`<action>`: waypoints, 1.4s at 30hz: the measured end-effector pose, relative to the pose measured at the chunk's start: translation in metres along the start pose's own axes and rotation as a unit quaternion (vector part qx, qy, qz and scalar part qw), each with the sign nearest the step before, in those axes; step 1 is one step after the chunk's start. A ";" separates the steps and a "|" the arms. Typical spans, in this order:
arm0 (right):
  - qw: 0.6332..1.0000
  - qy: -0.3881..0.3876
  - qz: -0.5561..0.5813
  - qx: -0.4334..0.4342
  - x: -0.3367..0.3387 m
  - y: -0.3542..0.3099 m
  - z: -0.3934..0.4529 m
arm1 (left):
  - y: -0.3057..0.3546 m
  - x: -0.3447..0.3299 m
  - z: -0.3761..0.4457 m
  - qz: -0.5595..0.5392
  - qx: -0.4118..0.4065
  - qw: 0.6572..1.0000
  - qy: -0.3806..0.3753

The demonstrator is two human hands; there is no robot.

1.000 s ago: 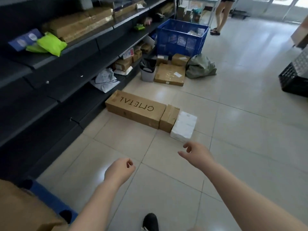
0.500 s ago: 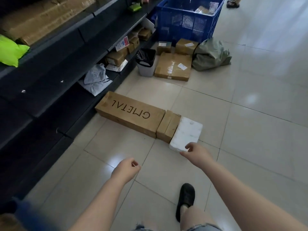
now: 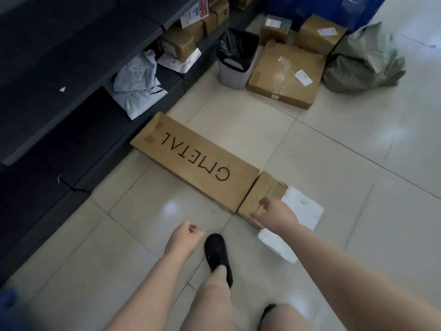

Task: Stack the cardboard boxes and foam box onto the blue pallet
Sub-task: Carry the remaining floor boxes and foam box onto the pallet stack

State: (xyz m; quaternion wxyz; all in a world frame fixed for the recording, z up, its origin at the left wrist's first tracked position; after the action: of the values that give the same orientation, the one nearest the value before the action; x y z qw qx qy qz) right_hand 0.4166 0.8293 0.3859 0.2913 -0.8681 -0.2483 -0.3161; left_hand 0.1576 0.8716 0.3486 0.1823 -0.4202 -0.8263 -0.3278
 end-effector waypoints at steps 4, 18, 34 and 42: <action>1.000 0.019 0.000 0.015 -0.034 -0.038 0.123 | 0.027 -0.020 0.119 -0.002 0.024 1.000 0.002; 0.980 0.046 -0.190 0.043 -0.199 -0.009 0.471 | -0.069 -0.195 0.412 -0.152 0.195 0.969 -0.003; 0.996 0.006 0.022 0.084 -0.220 -0.045 0.337 | -0.151 -0.065 0.288 -0.362 0.220 0.866 0.265; 0.986 -0.052 -0.047 0.153 -0.120 -0.103 0.098 | -0.150 0.024 0.004 -0.412 0.245 0.817 0.321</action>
State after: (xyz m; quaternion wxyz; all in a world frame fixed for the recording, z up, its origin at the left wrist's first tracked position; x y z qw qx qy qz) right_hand 0.3119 0.9373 0.2770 0.3926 -0.8160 -0.3488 -0.2417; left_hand 0.0210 0.8232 0.3014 0.3818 0.1472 -0.8699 -0.2755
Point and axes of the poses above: each hand's wrist, its own z-axis towards the middle knuckle, its own x-axis out of the back of the hand, y = z × x, the point moved 9 cm from there along z, towards the middle knuckle, and after that the axes turned 5 degrees about y, right-handed, at the moved point
